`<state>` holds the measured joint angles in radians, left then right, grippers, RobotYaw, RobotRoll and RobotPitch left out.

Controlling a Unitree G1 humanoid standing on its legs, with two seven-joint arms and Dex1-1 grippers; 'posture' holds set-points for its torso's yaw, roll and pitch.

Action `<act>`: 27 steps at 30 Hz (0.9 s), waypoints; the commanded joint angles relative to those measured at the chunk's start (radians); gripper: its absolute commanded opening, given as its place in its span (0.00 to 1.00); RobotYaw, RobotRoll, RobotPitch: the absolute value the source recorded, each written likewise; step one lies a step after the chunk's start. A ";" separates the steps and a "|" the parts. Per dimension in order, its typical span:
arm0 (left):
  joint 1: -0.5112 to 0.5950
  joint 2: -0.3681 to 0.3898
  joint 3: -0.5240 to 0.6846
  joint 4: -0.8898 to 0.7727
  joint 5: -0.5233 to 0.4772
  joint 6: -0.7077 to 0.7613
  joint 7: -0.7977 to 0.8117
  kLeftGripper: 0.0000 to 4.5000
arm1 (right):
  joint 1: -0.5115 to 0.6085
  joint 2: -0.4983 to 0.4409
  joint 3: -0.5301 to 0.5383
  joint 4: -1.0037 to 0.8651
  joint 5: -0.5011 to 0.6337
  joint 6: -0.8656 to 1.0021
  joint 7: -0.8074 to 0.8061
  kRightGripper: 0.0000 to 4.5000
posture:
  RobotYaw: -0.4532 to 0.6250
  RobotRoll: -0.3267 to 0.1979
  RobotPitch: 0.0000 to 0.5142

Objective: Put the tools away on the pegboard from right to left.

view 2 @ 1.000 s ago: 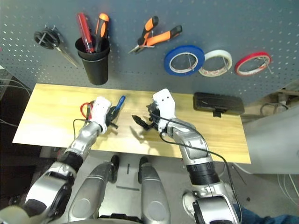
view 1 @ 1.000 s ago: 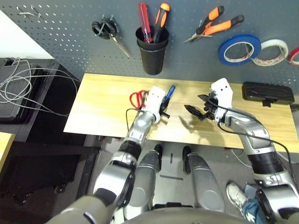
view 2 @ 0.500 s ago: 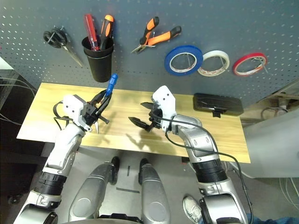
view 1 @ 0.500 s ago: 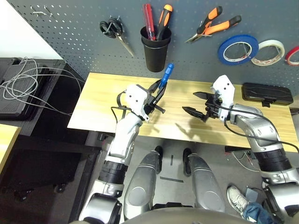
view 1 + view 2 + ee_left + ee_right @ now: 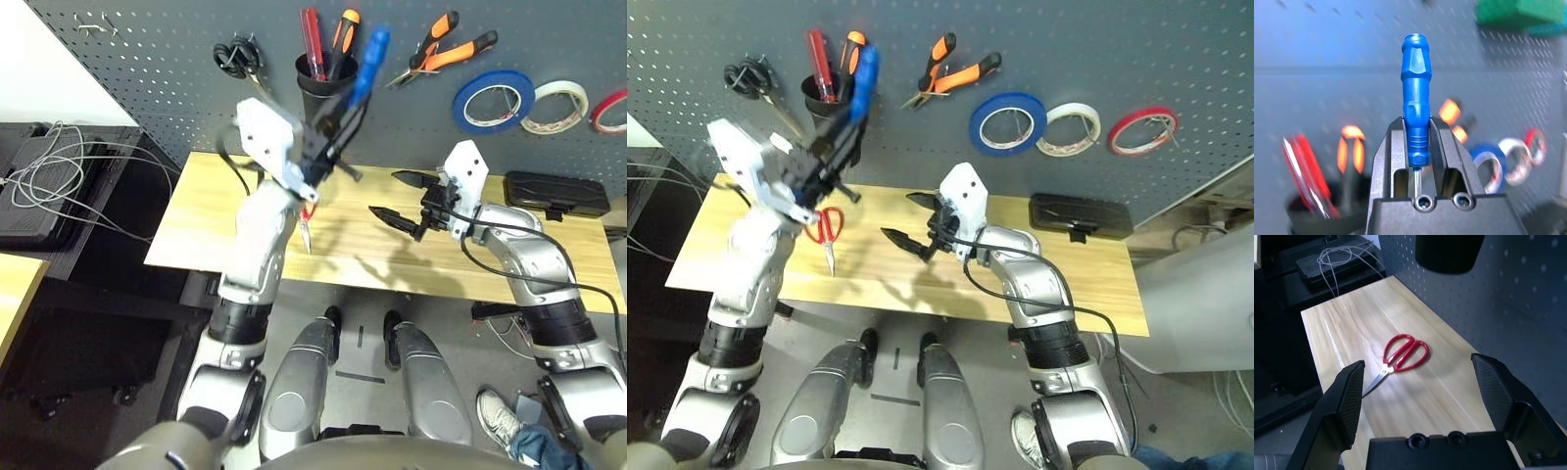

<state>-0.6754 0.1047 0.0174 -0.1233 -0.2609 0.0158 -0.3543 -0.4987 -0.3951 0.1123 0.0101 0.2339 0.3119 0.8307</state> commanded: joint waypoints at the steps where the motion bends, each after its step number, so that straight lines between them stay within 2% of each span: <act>1: -0.063 -0.008 0.052 0.026 -0.048 0.025 0.038 0.12 | -0.005 0.012 0.017 -0.011 0.011 0.001 0.009 1.00 | 0.50 0.62 0.59; 7: -0.199 -0.018 0.136 0.153 -0.093 0.003 0.098 0.12 | -0.015 0.028 0.016 -0.026 0.016 0.011 0.003 1.00 | 0.49 0.62 0.58; 11: -0.236 -0.019 0.146 0.222 -0.091 -0.029 0.099 0.12 | -0.013 0.035 0.016 -0.036 0.016 0.017 -0.001 1.00 | 0.49 0.62 0.58; 17: -0.223 -0.023 0.102 0.278 -0.061 -0.063 0.076 0.12 | -0.014 0.042 0.012 -0.040 0.014 0.020 -0.014 1.00 | 0.48 0.62 0.58; 23: -0.180 -0.015 0.081 0.234 -0.047 -0.020 0.087 0.12 | -0.008 0.039 0.009 -0.047 0.015 0.028 -0.023 1.00 | 0.48 0.62 0.59; 27: -0.166 0.000 0.075 0.205 -0.042 -0.005 0.082 0.42 | -0.004 0.036 0.008 -0.046 0.014 0.030 -0.025 1.00 | 0.48 0.62 0.59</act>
<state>-0.8578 0.1010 0.0993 0.1130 -0.3126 0.0023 -0.2675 -0.5208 -0.3569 0.1157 -0.0224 0.2370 0.3329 0.8052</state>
